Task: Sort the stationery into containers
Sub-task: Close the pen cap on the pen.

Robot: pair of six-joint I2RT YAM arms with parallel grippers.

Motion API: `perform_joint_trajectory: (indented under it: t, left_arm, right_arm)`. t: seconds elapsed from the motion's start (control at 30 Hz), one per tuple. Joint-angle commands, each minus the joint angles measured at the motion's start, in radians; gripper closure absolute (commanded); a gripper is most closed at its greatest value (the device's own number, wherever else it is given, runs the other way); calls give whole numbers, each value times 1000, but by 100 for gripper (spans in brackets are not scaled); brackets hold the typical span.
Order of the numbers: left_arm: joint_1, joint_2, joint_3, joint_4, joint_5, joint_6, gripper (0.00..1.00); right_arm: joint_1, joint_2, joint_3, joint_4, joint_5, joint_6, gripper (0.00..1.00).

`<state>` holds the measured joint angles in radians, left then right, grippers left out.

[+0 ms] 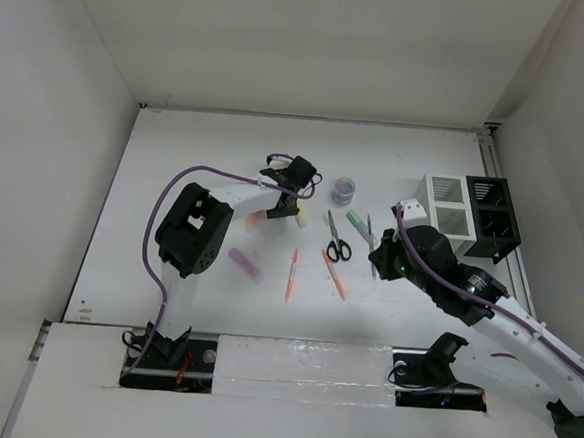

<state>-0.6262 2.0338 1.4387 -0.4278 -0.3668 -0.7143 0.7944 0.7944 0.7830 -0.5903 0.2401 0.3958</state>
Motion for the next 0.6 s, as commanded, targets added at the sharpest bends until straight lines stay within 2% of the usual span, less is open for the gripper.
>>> perform_joint_trajectory:
  t: [0.0,0.1,0.2,0.27,0.3,0.43,0.53,0.57]
  left_arm:
    - [6,6,11,-28,-6,-2,73]
    - [6,6,0,-37,-6,-11,76]
    - [6,15,-10,-37,-6,-11,84]
    - [6,16,-20,-37,-6,-20,92]
    - [6,26,-20,-37,-6,-20,100]
    - [6,36,-29,-37,3,-20,100]
    - [6,-9,-52,-19,16,-20,100]
    - [6,-68,-69,-8,29,-20,100]
  right_arm:
    - [11,-3,-2,49,11,5,100]
    - [11,-3,-2,49,11,5,100]
    - [11,-3,-2,49,11,5,100]
    - [11,-3,-2,49,11,5,100]
    - [11,-3,-2,49,11,5,100]
    - [11,-3,-2,49,11,5,100]
    - [11,6,-2,58,11,5,100]
    - [11,17,-2,58,11,-5,100]
